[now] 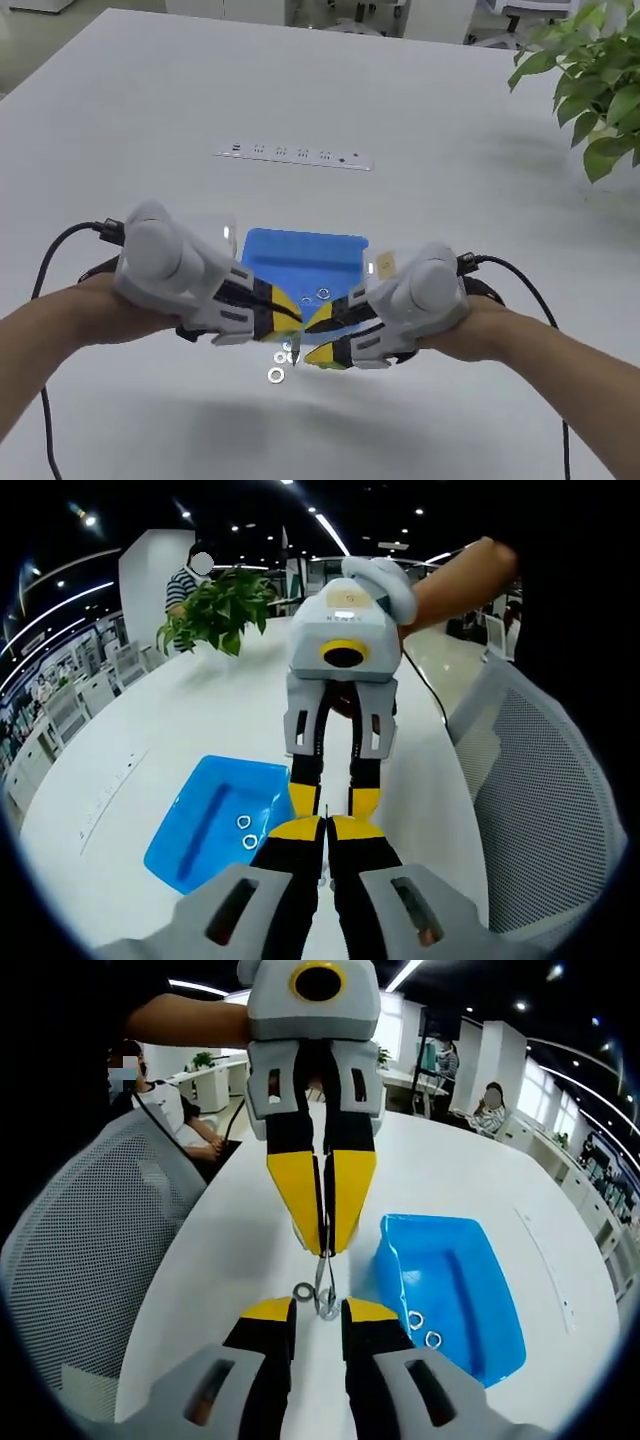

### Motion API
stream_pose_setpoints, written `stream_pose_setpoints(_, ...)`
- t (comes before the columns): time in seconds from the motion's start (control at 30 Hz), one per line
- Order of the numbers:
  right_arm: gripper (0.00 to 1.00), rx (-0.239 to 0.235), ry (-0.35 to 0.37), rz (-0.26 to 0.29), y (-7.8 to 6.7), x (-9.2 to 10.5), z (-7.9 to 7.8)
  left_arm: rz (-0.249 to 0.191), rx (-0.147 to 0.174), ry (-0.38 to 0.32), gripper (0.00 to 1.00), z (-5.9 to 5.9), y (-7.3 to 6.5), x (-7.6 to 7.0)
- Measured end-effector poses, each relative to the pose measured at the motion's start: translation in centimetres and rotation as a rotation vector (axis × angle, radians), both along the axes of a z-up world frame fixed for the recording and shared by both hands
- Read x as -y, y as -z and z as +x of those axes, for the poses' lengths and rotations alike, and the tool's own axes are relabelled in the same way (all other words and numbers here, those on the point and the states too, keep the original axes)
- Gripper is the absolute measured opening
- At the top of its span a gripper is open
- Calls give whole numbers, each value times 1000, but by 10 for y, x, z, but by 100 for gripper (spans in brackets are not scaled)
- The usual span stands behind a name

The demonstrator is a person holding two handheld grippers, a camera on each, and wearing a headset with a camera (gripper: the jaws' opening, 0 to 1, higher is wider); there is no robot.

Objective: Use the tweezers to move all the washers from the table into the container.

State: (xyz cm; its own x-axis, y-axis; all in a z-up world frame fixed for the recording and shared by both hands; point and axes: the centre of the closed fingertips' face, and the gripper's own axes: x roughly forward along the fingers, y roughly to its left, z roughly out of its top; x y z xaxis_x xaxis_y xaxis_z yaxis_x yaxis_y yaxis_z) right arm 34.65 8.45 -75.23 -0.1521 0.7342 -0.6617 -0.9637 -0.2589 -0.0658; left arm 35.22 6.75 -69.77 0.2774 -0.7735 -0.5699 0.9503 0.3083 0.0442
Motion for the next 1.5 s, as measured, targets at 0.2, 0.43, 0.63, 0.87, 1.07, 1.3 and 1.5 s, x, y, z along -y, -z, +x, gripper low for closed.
stream_pose_setpoints(0.2, 15, 3, -15, 0, 2, -8, -1, 5, -4, 8, 5, -1, 1, -1)
stream_pose_setpoints(0.43, 13, 3, -25, -4, 5, -13, 0, 9, -2, 15, 5, -1, 1, -1)
stream_pose_setpoints(0.63, 10, 7, -35, -10, 7, -13, 0, 11, -3, 20, 5, -1, 1, -2)
stream_pose_setpoints(0.87, 9, 6, -40, -15, 7, -13, 0, 10, -2, 18, 5, 0, 1, -1)
stream_pose_setpoints(1.07, 8, 1, -30, -23, 7, -13, 1, 13, 2, 13, 6, -1, -1, 0)
stream_pose_setpoints(1.3, 7, -4, -29, -28, 7, -14, 1, 16, 4, 11, 6, -1, -2, 0)
stream_pose_setpoints(1.5, 7, -7, -33, -28, 7, -14, 0, 14, -2, 4, 6, -2, -2, 0)
